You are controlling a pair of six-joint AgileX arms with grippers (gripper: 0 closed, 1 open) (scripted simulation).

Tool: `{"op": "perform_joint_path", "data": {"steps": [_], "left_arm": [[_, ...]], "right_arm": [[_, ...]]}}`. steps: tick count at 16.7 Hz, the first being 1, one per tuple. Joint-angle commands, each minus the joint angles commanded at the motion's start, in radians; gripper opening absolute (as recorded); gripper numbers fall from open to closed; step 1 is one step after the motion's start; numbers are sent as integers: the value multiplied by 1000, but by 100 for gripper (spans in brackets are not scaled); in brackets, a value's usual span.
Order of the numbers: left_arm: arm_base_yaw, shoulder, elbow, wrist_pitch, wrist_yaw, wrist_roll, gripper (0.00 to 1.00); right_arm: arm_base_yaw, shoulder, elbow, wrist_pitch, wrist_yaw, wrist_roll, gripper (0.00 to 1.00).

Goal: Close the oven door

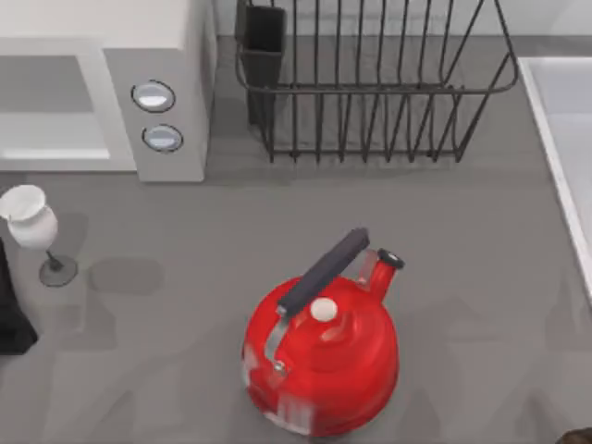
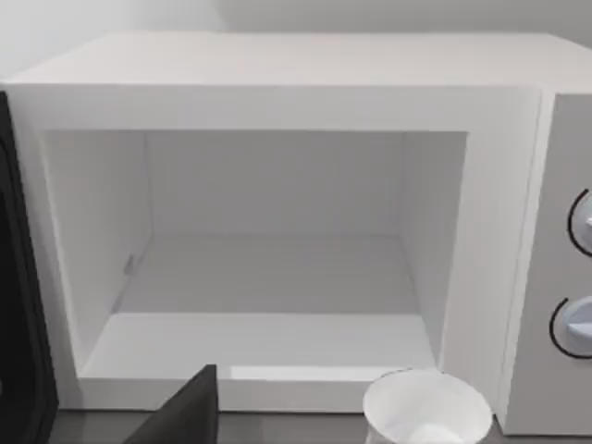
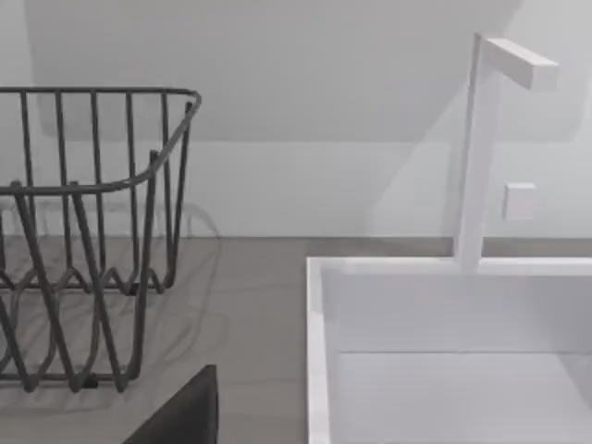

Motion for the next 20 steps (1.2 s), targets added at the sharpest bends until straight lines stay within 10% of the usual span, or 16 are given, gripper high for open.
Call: {"op": "perform_joint_path", "data": {"steps": [14,20], "left_arm": [[0,0,0,0,0,0,2],[0,0,0,0,0,0,0]], "right_arm": [[0,0,0,0,0,0,100],[0,0,0,0,0,0,100]]}}
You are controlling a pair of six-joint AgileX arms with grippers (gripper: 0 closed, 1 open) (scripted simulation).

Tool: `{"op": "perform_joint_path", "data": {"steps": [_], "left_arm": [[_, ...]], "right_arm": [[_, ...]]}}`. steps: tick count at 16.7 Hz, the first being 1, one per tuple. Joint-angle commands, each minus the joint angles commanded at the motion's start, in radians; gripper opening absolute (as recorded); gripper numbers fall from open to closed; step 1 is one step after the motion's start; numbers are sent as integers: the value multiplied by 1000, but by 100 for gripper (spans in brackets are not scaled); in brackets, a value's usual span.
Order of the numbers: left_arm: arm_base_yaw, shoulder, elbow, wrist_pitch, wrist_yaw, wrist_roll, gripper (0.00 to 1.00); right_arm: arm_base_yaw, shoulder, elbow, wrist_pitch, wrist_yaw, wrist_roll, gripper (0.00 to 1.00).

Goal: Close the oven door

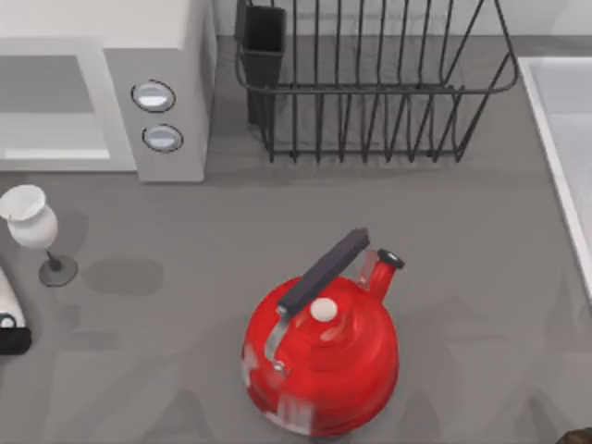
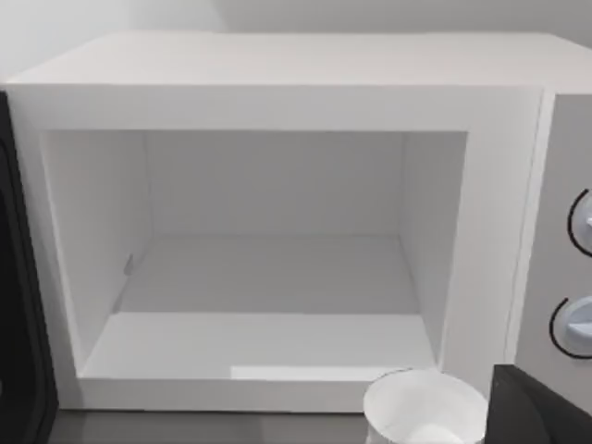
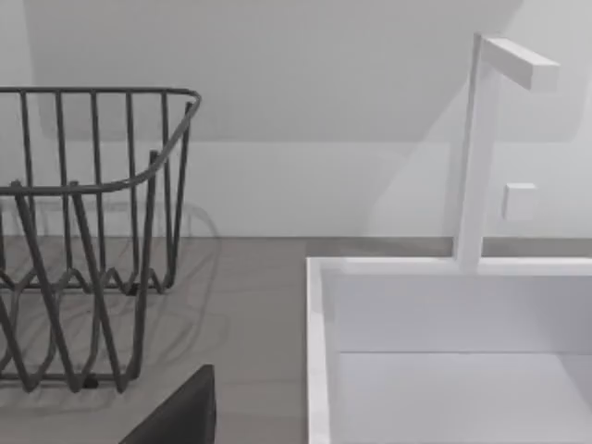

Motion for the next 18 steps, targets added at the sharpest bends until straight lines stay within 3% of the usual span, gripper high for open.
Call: {"op": "perform_joint_path", "data": {"steps": [5,13,18], "left_arm": [[-17,-4,5,-9,-17,0,0],[-273,-47,62,-109,-273,-1,0],[-272,-42,62,-109,-272,-1,0]], "right_arm": [[0,0,0,0,0,0,100],[0,0,0,0,0,0,100],[0,0,0,0,0,0,100]]}}
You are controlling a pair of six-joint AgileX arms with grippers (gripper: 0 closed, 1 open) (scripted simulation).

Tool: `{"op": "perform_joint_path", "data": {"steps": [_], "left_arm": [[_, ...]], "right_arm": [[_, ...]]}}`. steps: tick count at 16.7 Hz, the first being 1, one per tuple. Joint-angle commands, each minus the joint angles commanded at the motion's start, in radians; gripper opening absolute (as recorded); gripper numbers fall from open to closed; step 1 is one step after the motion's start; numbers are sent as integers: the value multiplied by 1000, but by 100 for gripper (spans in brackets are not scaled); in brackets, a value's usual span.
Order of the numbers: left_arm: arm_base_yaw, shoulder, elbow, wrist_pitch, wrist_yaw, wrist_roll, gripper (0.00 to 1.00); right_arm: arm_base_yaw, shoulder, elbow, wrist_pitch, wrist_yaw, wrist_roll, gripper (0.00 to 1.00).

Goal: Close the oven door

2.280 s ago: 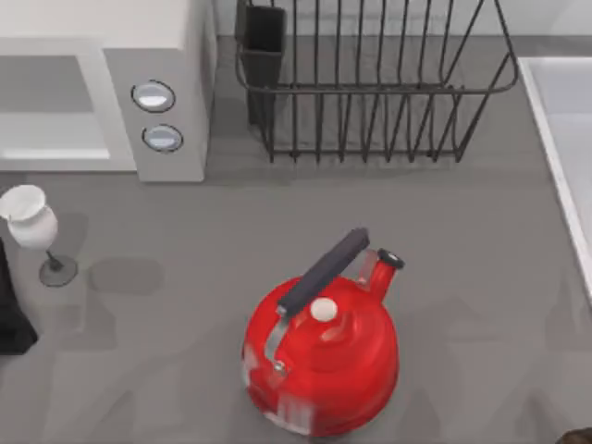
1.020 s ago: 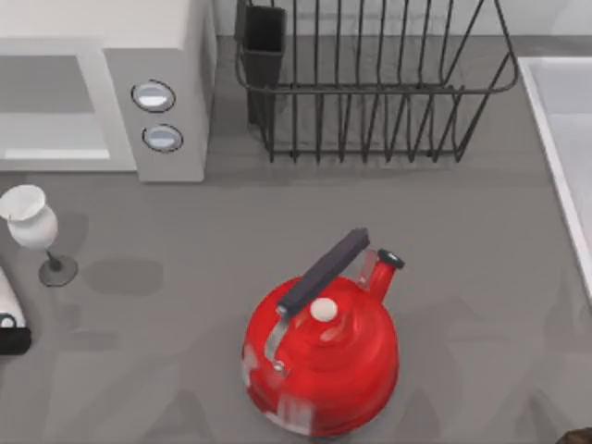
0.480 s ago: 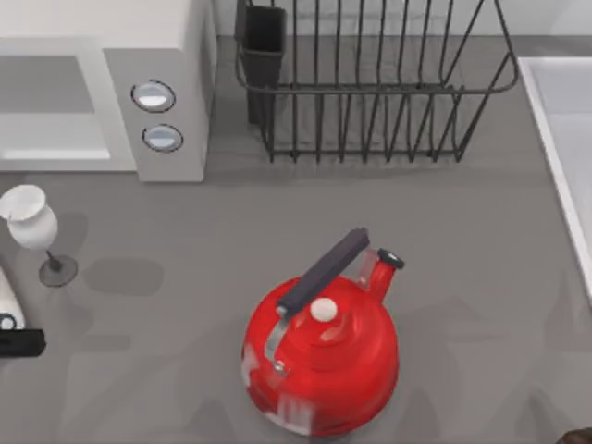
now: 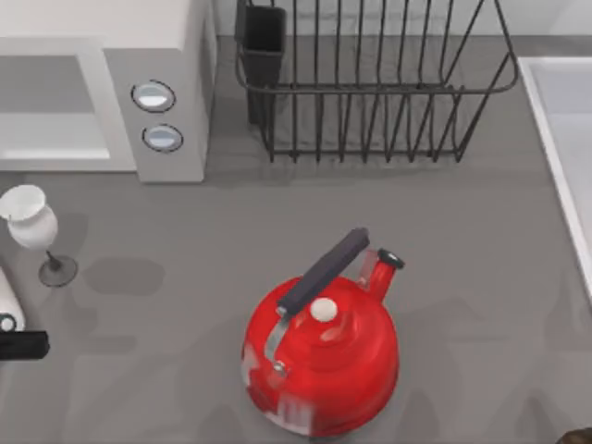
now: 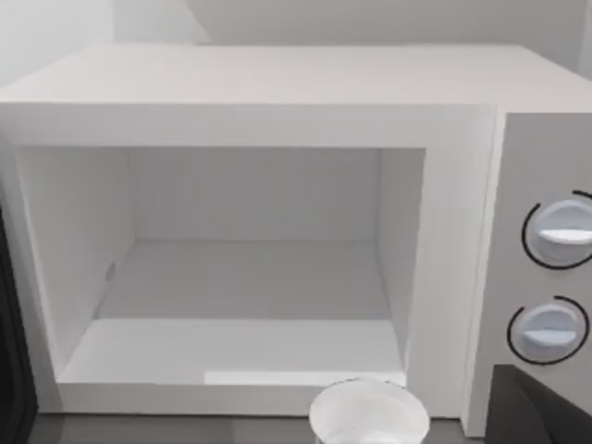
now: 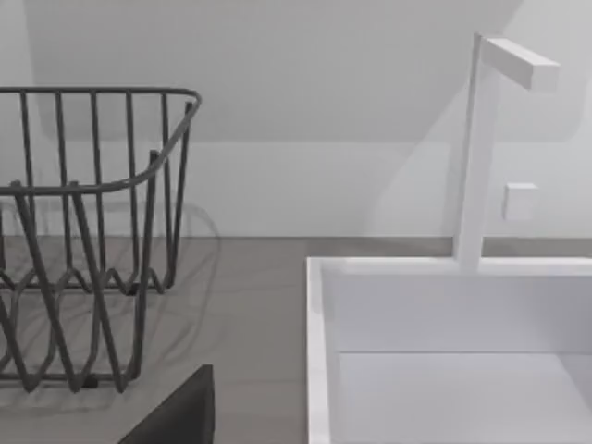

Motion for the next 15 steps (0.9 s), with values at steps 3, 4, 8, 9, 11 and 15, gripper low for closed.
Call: {"op": "perform_joint_path", "data": {"steps": [3,4,8,9,11,15], "left_arm": [[60,28,28,0,60,1,0],[94,43,42,1,94,1,0],[263,106,92,14,263,3,0],[294,118,101,18,294,3,0],[324,132,110,22,324,4,0],[322,128,106,22,322,4,0]], "right_arm": [[0,0,0,0,0,0,100],[0,0,0,0,0,0,100],[0,0,0,0,0,0,100],[0,0,0,0,0,0,100],[0,0,0,0,0,0,100],[0,0,0,0,0,0,100]]}}
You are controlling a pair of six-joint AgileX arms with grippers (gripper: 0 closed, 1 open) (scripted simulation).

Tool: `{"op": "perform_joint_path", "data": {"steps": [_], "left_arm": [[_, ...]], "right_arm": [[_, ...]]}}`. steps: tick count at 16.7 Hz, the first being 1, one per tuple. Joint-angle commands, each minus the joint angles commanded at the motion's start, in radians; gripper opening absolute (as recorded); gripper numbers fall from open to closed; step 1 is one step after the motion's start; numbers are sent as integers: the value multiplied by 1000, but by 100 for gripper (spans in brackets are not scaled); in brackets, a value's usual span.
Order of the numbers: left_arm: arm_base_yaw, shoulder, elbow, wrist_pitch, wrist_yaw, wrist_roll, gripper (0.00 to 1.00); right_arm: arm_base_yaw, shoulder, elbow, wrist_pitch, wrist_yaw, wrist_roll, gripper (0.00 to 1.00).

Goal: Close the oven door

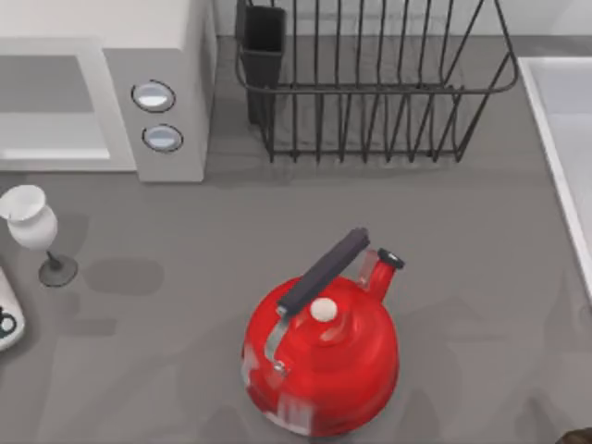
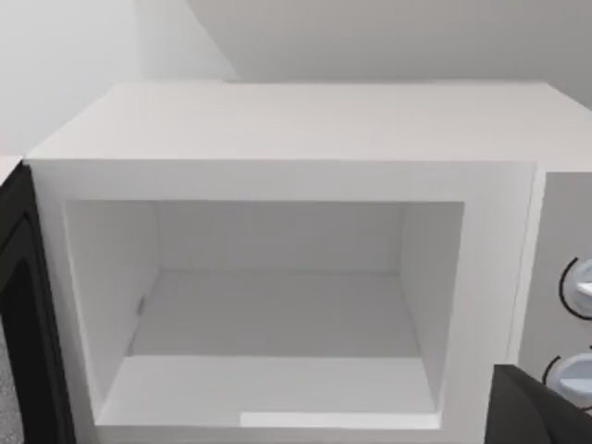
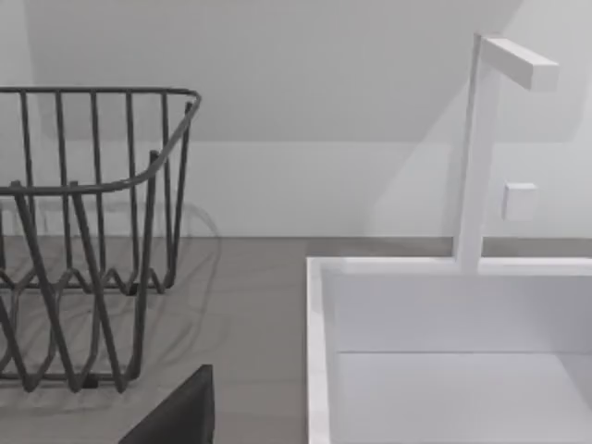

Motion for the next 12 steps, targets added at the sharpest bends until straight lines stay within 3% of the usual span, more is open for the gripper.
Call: {"op": "perform_joint_path", "data": {"steps": [2,8,12], "left_arm": [[-17,1,0,1,-17,0,0],[-176,-12,-38,27,-176,-1,0],[-183,-11,-42,29,-183,-2,0]], "right_arm": [[0,0,0,0,0,0,100],[0,0,0,0,0,0,100],[0,0,0,0,0,0,100]]}}
